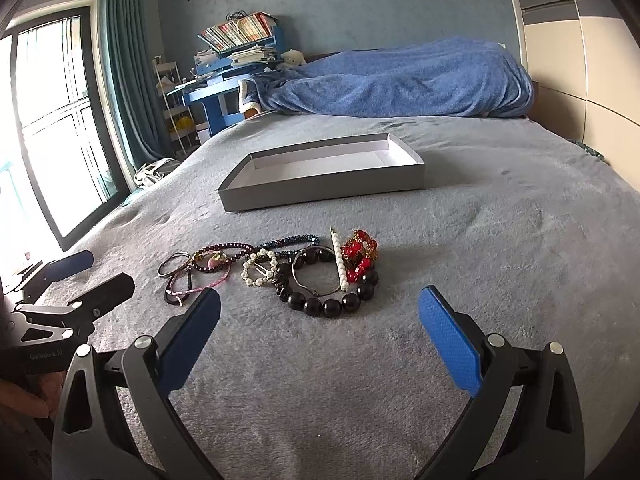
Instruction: Organize jewelry
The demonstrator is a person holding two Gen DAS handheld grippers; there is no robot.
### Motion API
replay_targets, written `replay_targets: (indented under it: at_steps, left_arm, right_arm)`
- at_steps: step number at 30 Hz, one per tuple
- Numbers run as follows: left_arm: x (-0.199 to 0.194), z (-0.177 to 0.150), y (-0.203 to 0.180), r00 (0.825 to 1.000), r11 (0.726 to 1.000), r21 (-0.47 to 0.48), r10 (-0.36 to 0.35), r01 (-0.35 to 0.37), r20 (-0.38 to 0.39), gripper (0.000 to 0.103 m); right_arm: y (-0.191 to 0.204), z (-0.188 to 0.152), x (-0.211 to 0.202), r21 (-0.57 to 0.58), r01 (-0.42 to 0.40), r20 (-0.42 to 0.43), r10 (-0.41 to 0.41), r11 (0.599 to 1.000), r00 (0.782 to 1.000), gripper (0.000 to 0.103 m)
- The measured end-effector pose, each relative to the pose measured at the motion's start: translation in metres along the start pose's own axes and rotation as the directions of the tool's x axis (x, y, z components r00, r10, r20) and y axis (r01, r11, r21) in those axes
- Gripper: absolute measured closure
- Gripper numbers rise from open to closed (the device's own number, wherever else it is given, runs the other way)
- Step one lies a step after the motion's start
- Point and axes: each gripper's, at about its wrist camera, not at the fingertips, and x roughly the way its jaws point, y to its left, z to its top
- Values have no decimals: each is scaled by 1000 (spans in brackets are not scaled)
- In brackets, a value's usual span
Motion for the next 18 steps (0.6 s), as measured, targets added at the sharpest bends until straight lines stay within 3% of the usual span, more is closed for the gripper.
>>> replay_targets:
  at_steps: [18]
  left_arm:
    - [7,-5,0,999,1000,-15,-19,18,-44,5]
  right_arm:
    - [1,3,0,6,15,-33,-15,1000,999,5]
